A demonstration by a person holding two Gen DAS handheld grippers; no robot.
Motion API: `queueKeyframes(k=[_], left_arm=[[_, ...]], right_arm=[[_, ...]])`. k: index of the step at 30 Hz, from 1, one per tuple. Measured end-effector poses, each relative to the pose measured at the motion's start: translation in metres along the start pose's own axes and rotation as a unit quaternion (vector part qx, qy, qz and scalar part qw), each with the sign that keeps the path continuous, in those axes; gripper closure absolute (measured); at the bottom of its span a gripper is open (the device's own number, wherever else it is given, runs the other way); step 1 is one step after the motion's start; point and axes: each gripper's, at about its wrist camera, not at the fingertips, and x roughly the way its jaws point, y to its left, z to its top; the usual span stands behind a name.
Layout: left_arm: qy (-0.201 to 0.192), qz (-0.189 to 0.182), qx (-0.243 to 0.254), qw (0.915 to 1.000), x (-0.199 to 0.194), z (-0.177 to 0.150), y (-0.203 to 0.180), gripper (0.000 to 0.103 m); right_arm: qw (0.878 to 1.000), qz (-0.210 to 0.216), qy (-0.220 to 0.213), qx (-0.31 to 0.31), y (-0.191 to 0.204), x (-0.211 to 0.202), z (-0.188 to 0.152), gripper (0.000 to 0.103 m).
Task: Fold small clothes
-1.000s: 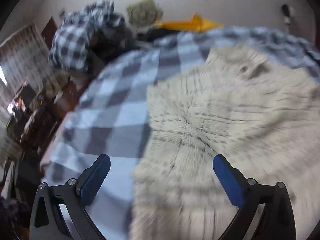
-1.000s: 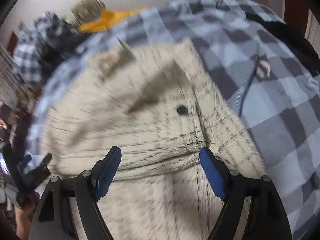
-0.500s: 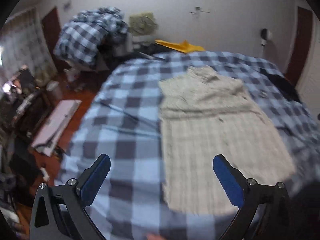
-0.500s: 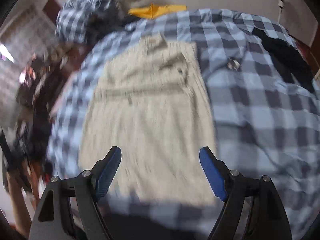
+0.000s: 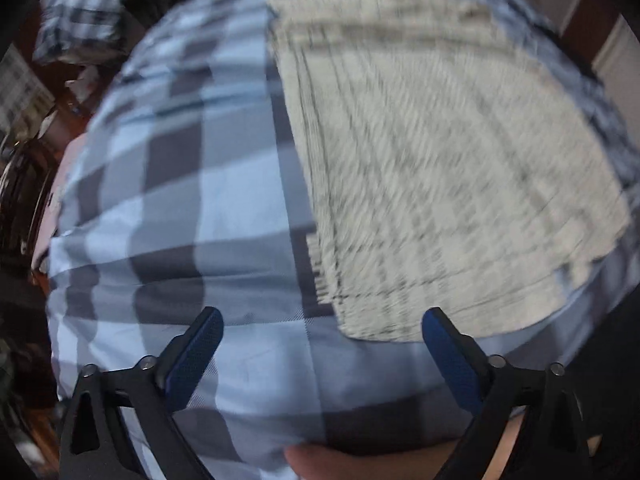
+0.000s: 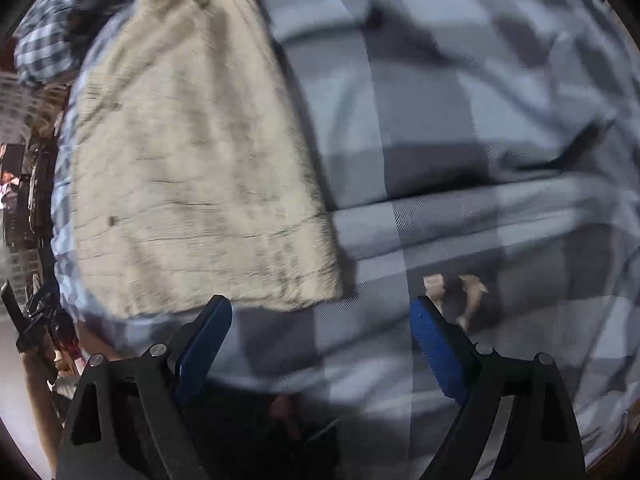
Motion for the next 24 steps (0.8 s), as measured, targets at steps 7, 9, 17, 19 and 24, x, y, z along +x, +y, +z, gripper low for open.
queueKeyframes(k=[7,9,17,19,24], left_arm=[[0.077,-0.058,-0.034,0.9947,0.063,0.004,0.004,0.006],[0.087,-0.055,-0.03,0.9942,0.07,0.005,0.001,0.005],[0.082,-0.12,-0.017,0.9892,0.049,0.023,-0.015,0.087],[0.085,-0.134,-0.033,0.9868,0.044,0.024,-0.017,0.095],[0.007,-0.211,-0.08,0.9742,-0.014,0.026,-0.021,0.098]], right_arm=[[0.998,0.044,0.041,-0.006,0.017,0.063,0.033,0.014],[0.997,0.035,0.059,-0.021,0.028,0.08,0.04,0.019],[0.995,0.025,0.049,-0.082,0.081,0.083,0.059,0.095],[0.995,0.033,0.035,-0.086,0.092,0.075,0.061,0.096],[0.976,0.212,-0.003,-0.044,0.116,0.045,0.051,0.098]])
